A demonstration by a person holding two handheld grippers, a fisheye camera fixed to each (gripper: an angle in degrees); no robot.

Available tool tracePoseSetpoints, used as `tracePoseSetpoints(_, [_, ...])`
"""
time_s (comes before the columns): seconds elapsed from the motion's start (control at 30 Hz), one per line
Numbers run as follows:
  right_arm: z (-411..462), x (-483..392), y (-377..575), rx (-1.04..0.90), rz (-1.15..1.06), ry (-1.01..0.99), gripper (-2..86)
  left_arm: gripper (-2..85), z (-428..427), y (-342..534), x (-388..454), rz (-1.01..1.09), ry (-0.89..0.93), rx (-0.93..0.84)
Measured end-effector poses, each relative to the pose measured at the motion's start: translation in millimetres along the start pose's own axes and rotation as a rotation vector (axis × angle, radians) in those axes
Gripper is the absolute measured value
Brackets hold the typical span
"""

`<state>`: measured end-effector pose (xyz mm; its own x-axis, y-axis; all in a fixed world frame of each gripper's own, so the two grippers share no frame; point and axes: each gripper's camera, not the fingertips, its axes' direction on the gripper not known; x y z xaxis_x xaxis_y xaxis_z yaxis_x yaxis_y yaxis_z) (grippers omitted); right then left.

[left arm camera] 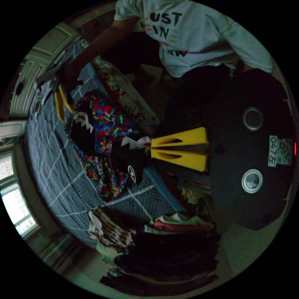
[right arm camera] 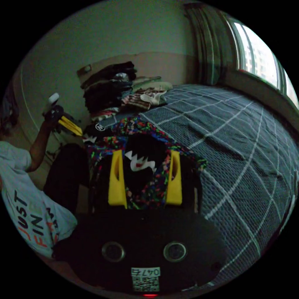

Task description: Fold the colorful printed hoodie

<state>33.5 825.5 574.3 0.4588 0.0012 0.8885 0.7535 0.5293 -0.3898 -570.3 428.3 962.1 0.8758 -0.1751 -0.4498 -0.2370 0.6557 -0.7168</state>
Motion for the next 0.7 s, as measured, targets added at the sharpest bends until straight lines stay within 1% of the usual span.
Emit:
tracePoseSetpoints(0.07, [14.5,-0.9,-2.5,-0.058,0.011,-0.035,14.0,-0.2,-8.2,7.1,-5.1,-0.058,0.022,0.022])
tracePoseSetpoints(0.1, [25.9,-3.1,-1.8,-0.111,0.016,-0.043,10.4,0.0,-11.4,8.9,-6.2,-0.069,0.022,0.038])
tracePoseSetpoints(0.13, [35.4,-5.8,0.0,-0.163,0.025,-0.053,4.5,0.6,-18.2,12.2,-8.3,-0.088,0.017,0.08])
tracePoseSetpoints(0.17, [38.2,-8.0,0.7,-0.186,0.02,-0.064,3.5,1.5,-24.9,15.3,-10.8,-0.112,-0.001,0.128])
tracePoseSetpoints(0.2, [36.2,-15.6,0.8,-0.192,-0.019,-0.087,1.5,2.1,-27.7,16.5,-11.9,-0.123,-0.017,0.151])
tracePoseSetpoints(0.27, [20.0,-28.5,-0.2,-0.154,-0.112,-0.144,0.6,7.8,-32.0,17.8,-11.4,-0.106,-0.087,0.212])
tracePoseSetpoints(0.3, [7.8,-34.5,-0.7,-0.167,-0.164,-0.213,0.4,9.9,-31.2,16.7,-9.7,-0.08,-0.1,0.215])
tracePoseSetpoints(0.33, [-3.0,-39.8,0.8,-0.217,-0.212,-0.293,0.3,14.2,-27.8,13.3,-6.0,-0.017,-0.12,0.213])
tracePoseSetpoints(0.37, [-7.4,-42.5,2.8,-0.254,-0.234,-0.332,0.3,18.4,-22.5,8.4,-4.3,0.031,-0.138,0.198])
tracePoseSetpoints(0.4, [-14.9,-48.3,9.0,-0.337,-0.274,-0.384,0.3,20.5,-19.0,5.4,-4.7,0.044,-0.148,0.184])
tracePoseSetpoints(0.43, [-20.9,-54.2,17.6,-0.411,-0.305,-0.391,0.3,21.8,-10.8,-1.4,-7.6,0.058,-0.166,0.138])
tracePoseSetpoints(0.47, [-23.5,-57.2,22.0,-0.443,-0.32,-0.388,0.5,22.7,-2.6,-7.8,-11.6,0.066,-0.161,0.087])
tracePoseSetpoints(0.5, [-29.0,-62.9,29.0,-0.483,-0.356,-0.381,0.8,23.0,0.8,-10.7,-13.1,0.077,-0.141,0.07])
tracePoseSetpoints(0.57, [-39.5,-68.1,33.8,-0.488,-0.376,-0.382,1.6,22.7,5.6,-19.0,-17.9,0.145,0.026,0.097])
tracePoseSetpoints(0.63, [-60.6,-70.4,36.0,-0.446,-0.362,-0.379,4.5,20.3,3.3,-23.3,-25.3,0.166,0.15,0.16])
tracePoseSetpoints(0.67, [-67.2,-70.9,36.6,-0.427,-0.362,-0.368,5.9,17.3,0.6,-25.3,-33.1,0.154,0.203,0.209])
tracePoseSetpoints(0.7, [-80.5,-70.6,37.1,-0.374,-0.347,-0.335,7.9,15.8,-0.9,-25.9,-37.4,0.148,0.225,0.235])
